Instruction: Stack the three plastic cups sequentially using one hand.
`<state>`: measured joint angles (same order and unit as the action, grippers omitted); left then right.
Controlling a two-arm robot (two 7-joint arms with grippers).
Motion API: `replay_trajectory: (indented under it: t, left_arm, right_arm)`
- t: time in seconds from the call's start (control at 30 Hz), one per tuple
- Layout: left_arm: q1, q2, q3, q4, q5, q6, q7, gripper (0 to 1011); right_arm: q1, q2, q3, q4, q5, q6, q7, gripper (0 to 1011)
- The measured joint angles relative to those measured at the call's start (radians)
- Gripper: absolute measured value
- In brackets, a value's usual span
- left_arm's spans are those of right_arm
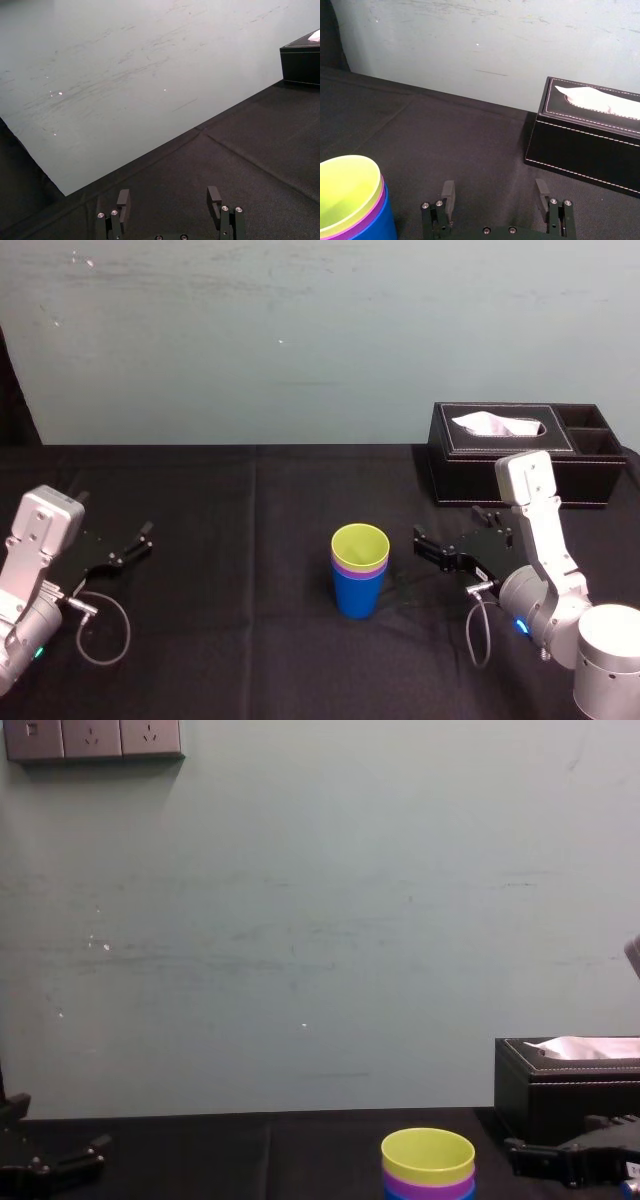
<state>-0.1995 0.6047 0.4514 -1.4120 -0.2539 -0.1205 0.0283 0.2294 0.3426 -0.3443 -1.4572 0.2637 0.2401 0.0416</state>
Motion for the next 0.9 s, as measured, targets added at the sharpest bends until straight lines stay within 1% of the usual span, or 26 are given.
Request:
replay_trajectory:
  t: [0.9]
  left_arm:
    - [0.000,0.000,0.000,0.000,0.000,0.000,0.000,1000]
  right_arm:
    - [0.000,0.000,0.000,0.000,0.000,0.000,0.000,1000]
